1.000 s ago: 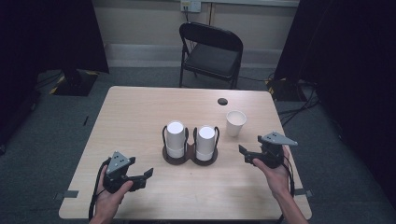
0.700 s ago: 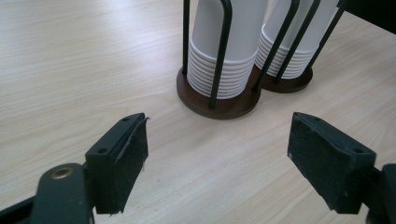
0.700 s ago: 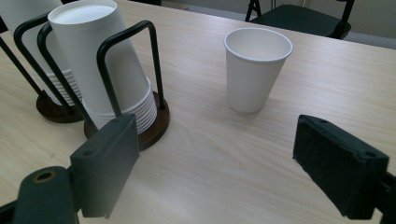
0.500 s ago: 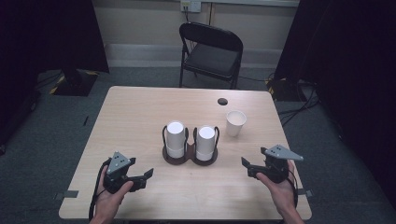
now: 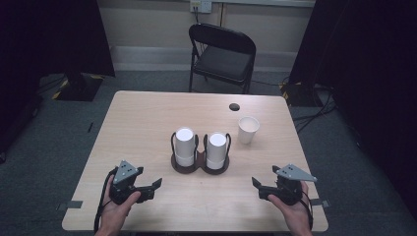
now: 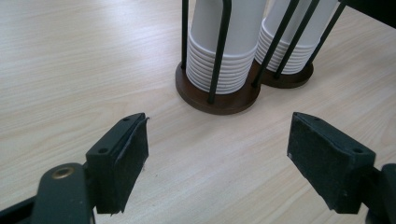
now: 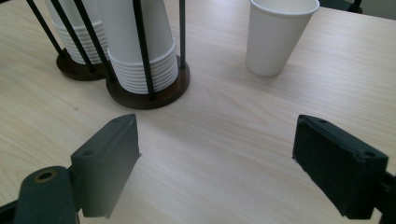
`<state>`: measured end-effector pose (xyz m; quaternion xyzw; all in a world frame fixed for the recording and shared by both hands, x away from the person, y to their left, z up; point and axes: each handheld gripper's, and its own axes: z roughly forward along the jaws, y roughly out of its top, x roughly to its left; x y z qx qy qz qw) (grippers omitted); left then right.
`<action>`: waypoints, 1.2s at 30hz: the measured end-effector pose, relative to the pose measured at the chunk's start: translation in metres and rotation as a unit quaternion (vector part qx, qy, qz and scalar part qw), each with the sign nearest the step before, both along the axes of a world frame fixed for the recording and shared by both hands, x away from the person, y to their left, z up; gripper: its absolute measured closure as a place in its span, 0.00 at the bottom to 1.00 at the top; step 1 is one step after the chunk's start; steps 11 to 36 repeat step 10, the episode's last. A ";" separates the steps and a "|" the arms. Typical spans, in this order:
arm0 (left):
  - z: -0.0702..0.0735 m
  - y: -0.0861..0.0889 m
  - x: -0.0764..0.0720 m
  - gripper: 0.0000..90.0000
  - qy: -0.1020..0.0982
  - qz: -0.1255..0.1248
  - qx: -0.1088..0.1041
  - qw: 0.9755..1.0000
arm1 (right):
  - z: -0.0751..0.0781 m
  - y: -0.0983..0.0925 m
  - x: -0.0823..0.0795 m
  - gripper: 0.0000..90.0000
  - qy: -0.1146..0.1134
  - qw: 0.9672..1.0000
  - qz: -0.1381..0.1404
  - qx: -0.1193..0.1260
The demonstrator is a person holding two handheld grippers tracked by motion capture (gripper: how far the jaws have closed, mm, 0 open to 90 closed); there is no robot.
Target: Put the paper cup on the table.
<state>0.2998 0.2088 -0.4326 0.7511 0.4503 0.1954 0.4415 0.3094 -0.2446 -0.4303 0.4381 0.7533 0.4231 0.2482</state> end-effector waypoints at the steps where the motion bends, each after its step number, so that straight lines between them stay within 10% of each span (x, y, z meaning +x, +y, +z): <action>1: 0.000 0.000 0.000 0.22 0.002 -0.001 0.002 1.000 | -0.002 -0.001 -0.001 0.16 0.001 1.000 -0.002 -0.001; 36: -0.002 -0.001 0.001 0.25 0.002 0.000 0.008 1.000 | -0.016 -0.011 -0.001 0.16 0.009 1.000 -0.019 -0.001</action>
